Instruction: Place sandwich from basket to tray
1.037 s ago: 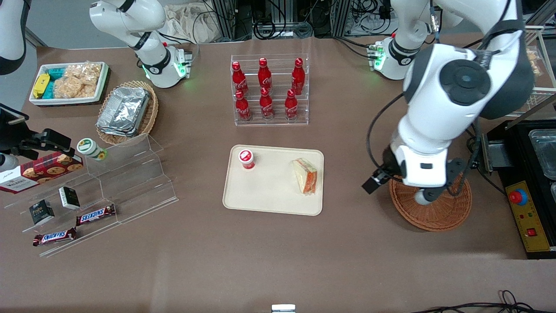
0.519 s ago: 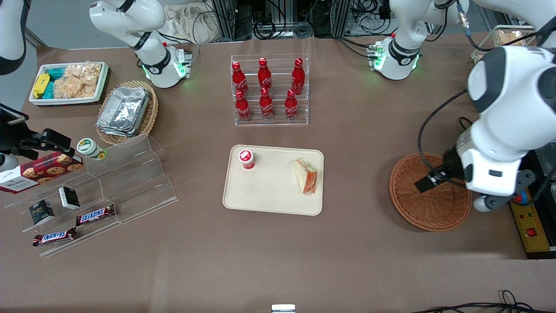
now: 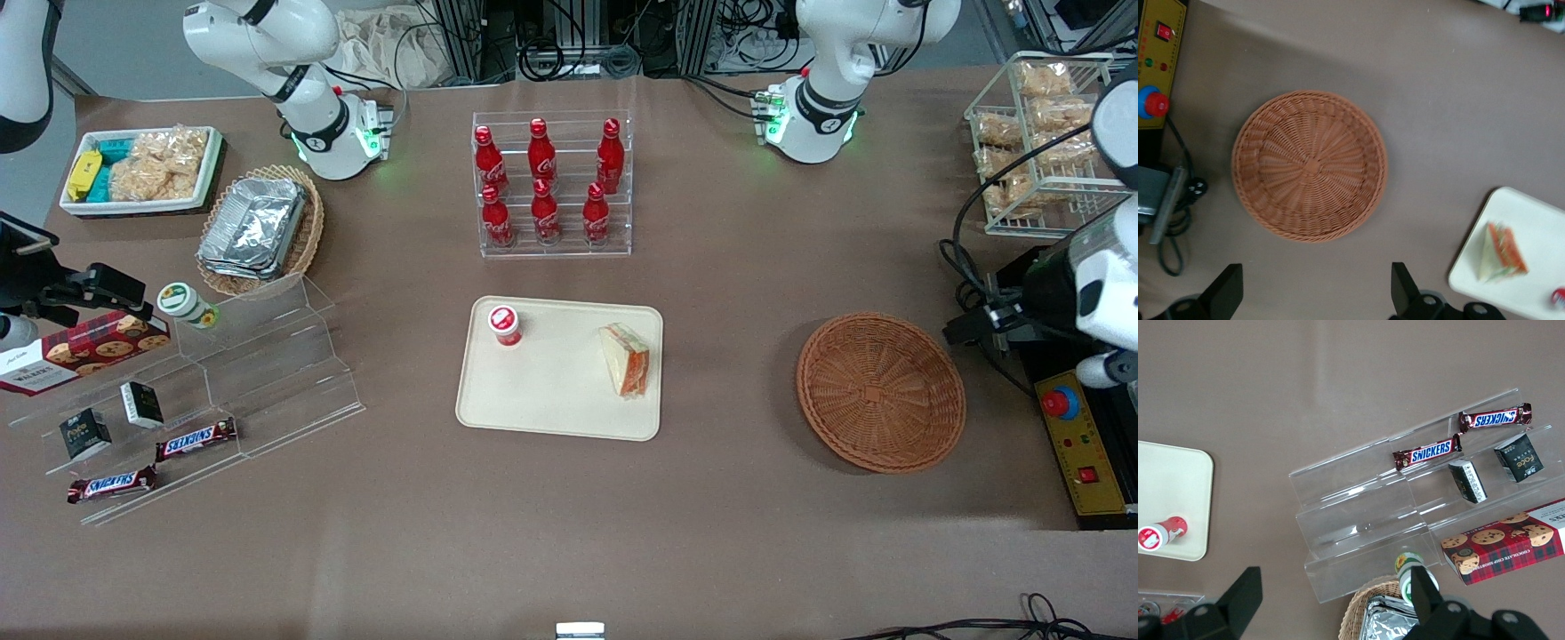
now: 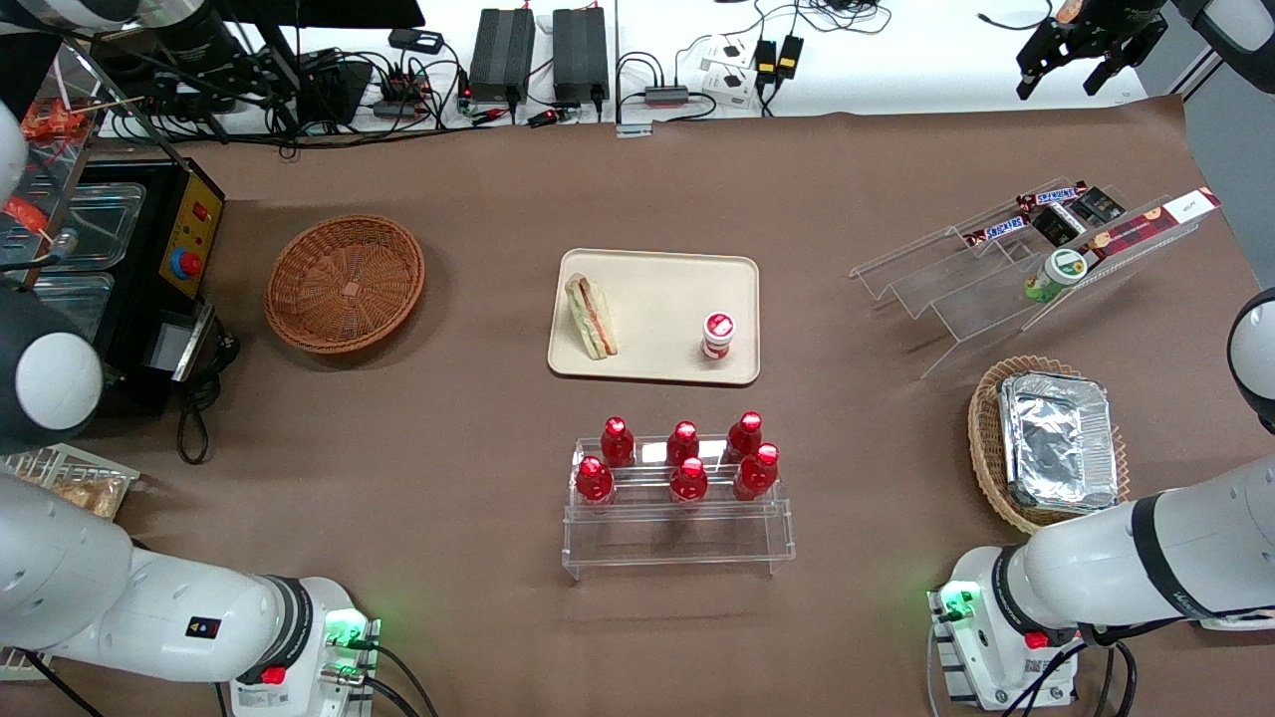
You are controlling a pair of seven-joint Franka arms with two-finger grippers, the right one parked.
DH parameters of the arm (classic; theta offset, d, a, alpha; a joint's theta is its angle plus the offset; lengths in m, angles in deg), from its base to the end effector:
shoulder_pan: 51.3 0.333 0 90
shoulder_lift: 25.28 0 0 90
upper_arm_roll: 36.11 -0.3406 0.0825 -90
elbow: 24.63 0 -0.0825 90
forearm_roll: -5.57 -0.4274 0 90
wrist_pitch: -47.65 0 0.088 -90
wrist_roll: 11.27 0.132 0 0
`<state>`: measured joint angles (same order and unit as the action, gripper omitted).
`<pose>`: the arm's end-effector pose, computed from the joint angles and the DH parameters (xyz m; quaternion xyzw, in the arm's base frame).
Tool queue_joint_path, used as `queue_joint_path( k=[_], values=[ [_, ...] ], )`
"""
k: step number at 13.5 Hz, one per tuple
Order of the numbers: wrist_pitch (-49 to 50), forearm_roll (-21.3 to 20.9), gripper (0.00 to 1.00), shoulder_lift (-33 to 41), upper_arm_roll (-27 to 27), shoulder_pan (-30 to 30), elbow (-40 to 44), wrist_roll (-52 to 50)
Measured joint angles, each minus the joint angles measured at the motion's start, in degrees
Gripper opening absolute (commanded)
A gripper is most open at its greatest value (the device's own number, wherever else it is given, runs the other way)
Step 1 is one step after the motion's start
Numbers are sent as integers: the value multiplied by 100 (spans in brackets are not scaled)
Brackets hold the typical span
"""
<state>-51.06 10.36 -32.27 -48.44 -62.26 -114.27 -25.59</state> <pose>0.6497 -0.0013 0.5668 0.9894 0.1409 0.0162 0.0305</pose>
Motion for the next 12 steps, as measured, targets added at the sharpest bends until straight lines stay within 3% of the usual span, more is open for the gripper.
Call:
queue_joint_path(
  k=[4, 9, 12],
  values=[
    [-63, -123, 100, 711, 745, 742, -791, 427],
    [-853, -369, 100, 1606, 1505, 1313, -2052, 499],
    [-815, -376, 100, 1741, 1649, 1433, -2178, 507]
  ],
)
